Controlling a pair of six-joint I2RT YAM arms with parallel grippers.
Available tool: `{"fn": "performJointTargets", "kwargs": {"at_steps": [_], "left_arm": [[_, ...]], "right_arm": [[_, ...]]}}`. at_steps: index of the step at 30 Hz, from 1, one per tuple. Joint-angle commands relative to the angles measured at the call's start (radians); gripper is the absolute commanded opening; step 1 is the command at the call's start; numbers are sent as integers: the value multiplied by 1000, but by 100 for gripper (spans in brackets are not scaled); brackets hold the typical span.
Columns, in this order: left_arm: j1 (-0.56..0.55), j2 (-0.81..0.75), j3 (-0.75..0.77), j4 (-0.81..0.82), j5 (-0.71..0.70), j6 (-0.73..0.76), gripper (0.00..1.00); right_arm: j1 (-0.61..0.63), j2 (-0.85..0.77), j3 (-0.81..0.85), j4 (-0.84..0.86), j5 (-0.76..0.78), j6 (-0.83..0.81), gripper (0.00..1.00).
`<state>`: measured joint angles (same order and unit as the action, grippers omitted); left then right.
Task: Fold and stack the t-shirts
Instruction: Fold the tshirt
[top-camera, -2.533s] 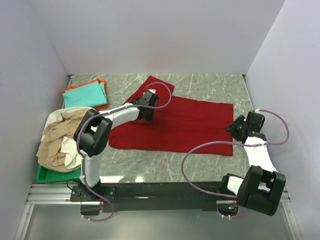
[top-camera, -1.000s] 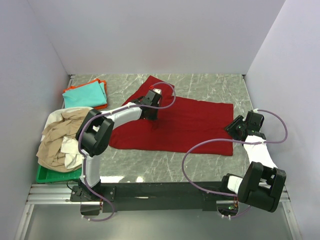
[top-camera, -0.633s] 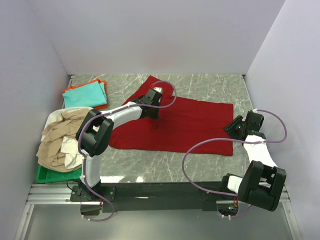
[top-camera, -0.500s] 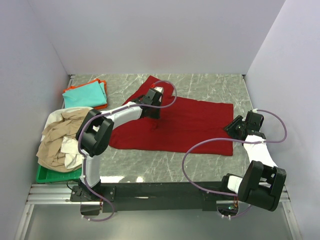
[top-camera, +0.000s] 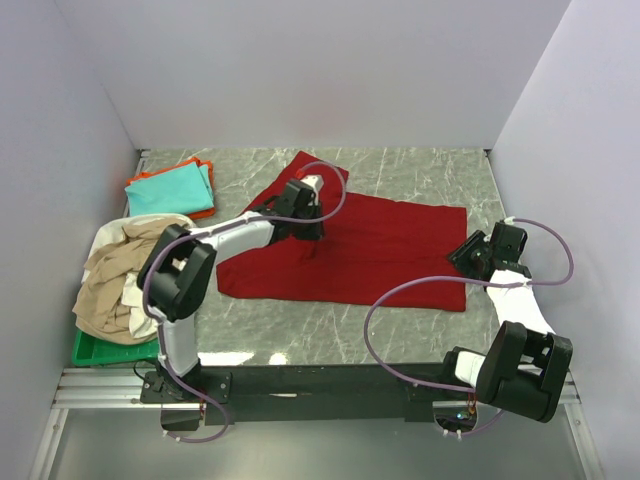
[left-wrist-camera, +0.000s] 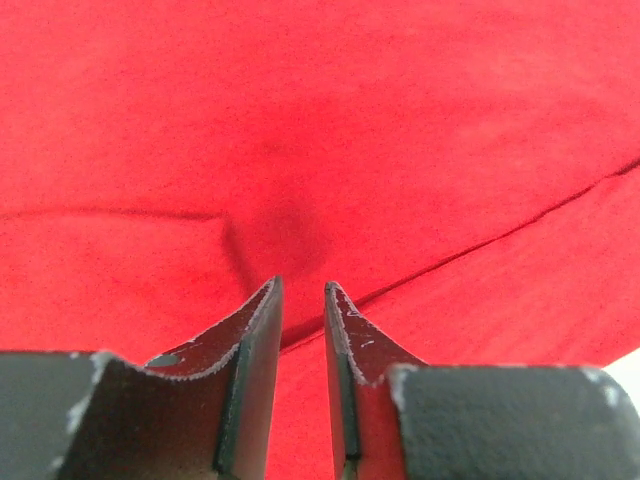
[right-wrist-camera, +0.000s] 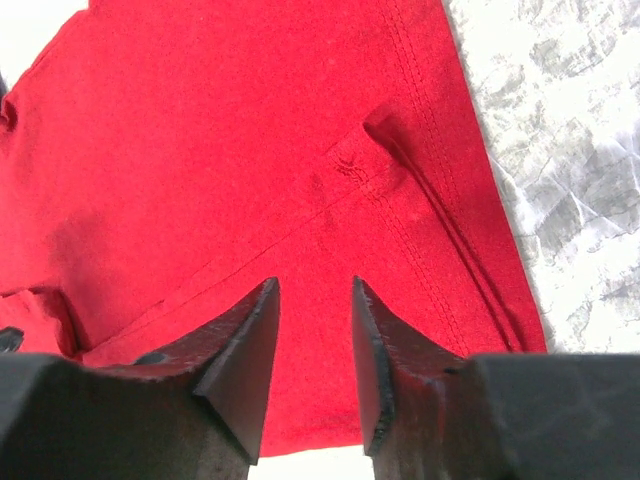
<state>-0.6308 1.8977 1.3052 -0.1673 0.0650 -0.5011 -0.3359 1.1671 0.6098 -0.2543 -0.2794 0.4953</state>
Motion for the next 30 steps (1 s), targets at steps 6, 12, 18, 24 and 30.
{"fn": "performJointTargets", "kwargs": {"at_steps": [6,12,18,24,30], "left_arm": [[98,-202,-194,78,-54,-39,25],[138,-230,-276,112,-57,-53,26],[184,-264,-317,133,-62,-53,27],[220,-296,-331,123,-94,-19,28],[289,-305,-389,160,-18,-22,28]], "right_arm": [[32,-171,30,14,69,-37,41],[43,-178,62,-17,100,-60,43],[44,15,175,-97,155,-58,43],[43,170,235,-115,256,-50,43],[46,292,281,-115,263,-69,43]]}}
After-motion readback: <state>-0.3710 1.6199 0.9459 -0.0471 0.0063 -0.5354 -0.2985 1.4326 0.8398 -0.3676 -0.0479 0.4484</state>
